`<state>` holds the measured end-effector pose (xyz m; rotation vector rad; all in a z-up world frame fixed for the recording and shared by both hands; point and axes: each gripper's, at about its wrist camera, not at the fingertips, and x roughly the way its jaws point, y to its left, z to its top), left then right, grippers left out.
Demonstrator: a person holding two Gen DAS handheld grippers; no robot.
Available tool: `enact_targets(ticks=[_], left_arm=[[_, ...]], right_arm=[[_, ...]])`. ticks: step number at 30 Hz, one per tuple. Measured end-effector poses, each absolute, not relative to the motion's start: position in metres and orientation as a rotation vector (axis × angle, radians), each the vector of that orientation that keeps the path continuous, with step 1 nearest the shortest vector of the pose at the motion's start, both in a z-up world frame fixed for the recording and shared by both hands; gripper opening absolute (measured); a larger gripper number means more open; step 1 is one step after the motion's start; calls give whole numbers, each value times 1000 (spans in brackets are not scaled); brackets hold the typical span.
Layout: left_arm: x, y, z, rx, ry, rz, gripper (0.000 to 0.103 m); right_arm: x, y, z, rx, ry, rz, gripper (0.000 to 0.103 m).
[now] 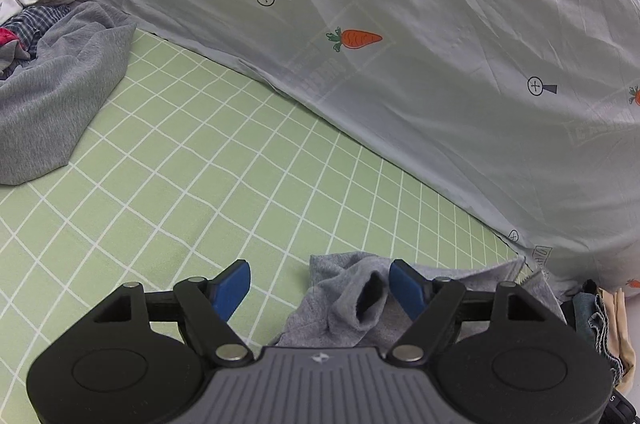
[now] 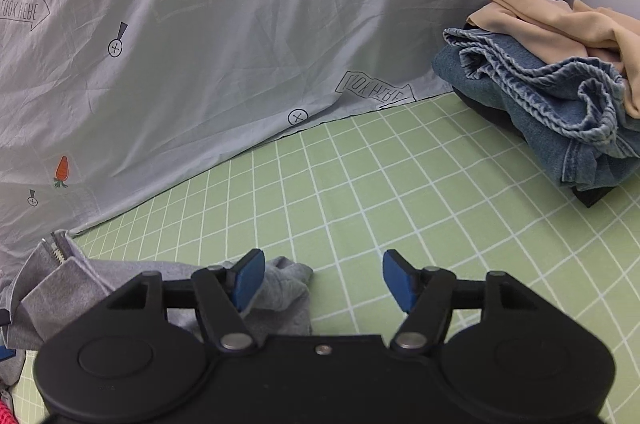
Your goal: Fold clothes
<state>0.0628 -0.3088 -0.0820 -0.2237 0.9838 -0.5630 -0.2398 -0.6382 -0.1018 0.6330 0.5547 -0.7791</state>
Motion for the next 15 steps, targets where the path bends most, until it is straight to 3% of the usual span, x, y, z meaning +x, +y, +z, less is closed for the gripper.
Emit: enact_targets(ticks=[10, 12, 15], left_arm=[[40, -301, -102, -175, 1064, -571, 79], [39, -307, -106, -143, 1088, -591, 81], [37, -319, -111, -77, 1118, -614, 84]], right_arm=[[-251, -631, -108, 643, 571, -795, 67], [-245, -629, -111, 636, 597, -775, 70], [-232, -621, -118, 586, 656, -734, 84]])
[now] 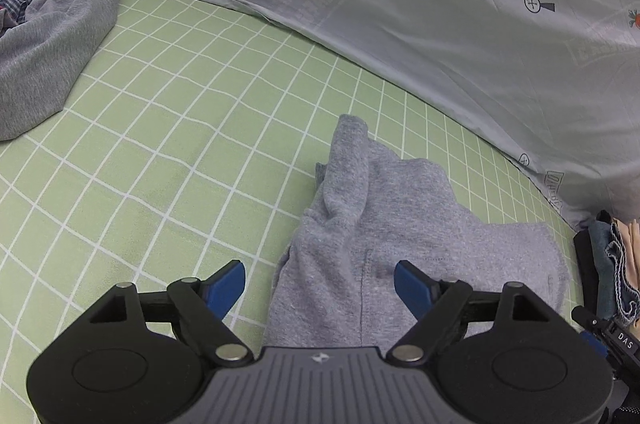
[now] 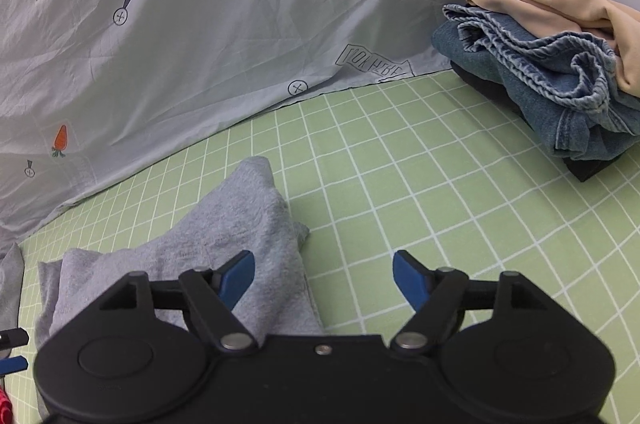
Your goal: Fold clothes
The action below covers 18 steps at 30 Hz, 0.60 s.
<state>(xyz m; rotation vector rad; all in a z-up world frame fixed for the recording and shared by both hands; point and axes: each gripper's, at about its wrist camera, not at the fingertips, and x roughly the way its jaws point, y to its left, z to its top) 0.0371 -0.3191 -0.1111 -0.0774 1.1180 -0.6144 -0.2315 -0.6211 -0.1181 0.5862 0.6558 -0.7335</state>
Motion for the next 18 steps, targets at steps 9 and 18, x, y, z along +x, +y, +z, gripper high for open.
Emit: enact_targets(ticks=[9, 18], left_arm=[[37, -357, -133, 123, 1154, -698, 88], [53, -368, -151, 89, 1216, -756, 99]], right_arm=[[-197, -602, -145, 514, 785, -587, 102], [-178, -618, -168, 644, 789, -484, 103]])
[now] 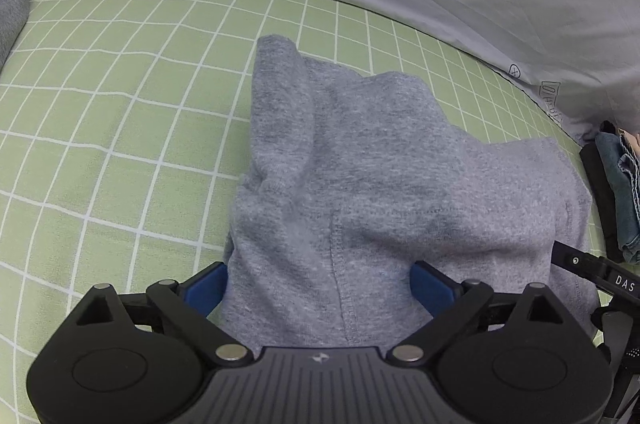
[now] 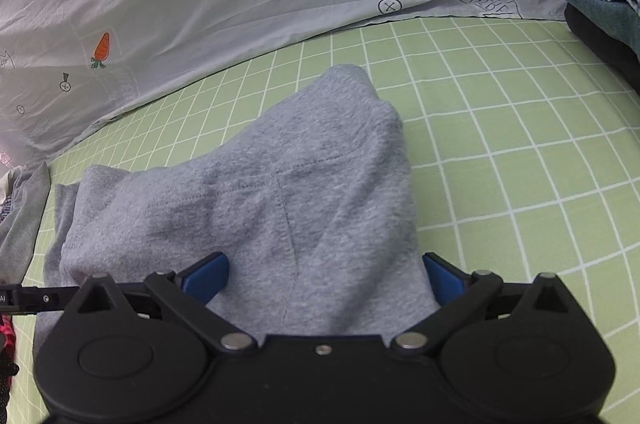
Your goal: Fold clothes
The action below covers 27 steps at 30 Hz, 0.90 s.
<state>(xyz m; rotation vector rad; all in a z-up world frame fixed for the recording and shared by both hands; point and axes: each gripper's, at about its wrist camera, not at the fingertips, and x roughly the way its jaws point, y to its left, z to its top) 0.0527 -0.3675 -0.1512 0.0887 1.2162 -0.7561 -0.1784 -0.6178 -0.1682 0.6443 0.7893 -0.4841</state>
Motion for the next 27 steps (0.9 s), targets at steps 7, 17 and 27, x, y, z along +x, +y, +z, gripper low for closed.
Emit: enact_targets(ticks=[7, 17, 27], left_arm=[[53, -374, -155, 93, 1215, -778, 103], [28, -394, -149, 33, 1236, -850, 100], [20, -342, -128, -53, 1236, -863, 48]], right_arm=[[-167, -617, -172, 693, 761, -439, 103], [-148, -592, -170, 789, 777, -310, 103], [-165, -540, -152, 858, 706, -363, 43]])
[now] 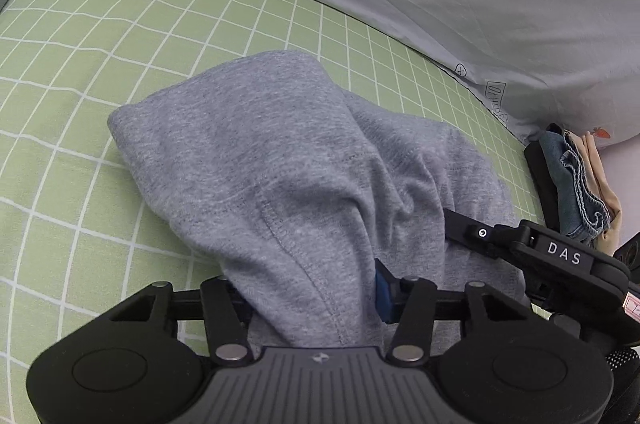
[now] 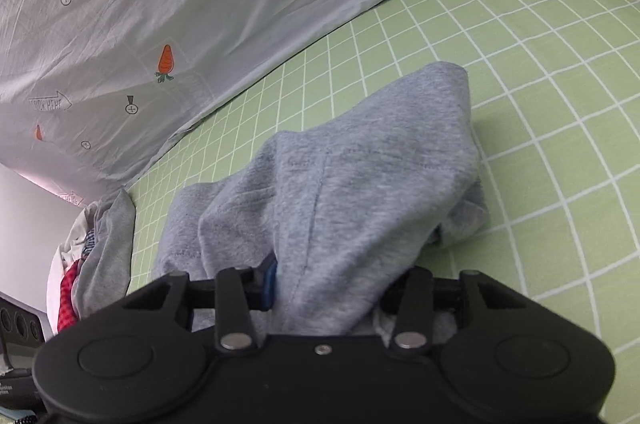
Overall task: Fold clothes
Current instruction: 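Grasp the folded hoodie bundle with both tools, then carry the hoodie bundle with both tools onto the folded jeans stack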
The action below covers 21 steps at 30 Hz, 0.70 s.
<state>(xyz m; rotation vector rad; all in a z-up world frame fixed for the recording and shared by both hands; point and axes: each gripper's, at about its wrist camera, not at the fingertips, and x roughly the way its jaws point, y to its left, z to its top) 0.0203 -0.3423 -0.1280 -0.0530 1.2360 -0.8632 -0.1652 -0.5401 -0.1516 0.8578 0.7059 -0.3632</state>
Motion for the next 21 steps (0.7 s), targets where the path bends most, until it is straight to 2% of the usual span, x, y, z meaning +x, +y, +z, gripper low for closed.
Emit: enact_targets(ticks=[4, 9, 15, 21], left_arm=[[18, -327, -125, -66, 1269, -904, 43], [8, -327, -117, -56, 1296, -993, 42], [-15, -381, -92, 14, 1270, -1148, 42], [-141, -435, -90, 66, 1200, -1228, 41]], right_arm=[[-173, -518, -137, 805, 714, -385, 41], [-211, -507, -126, 879, 680, -475, 40], [-286, -523, -116, 931, 593, -577, 38], [-390, -588, -102, 899, 509, -588, 35]])
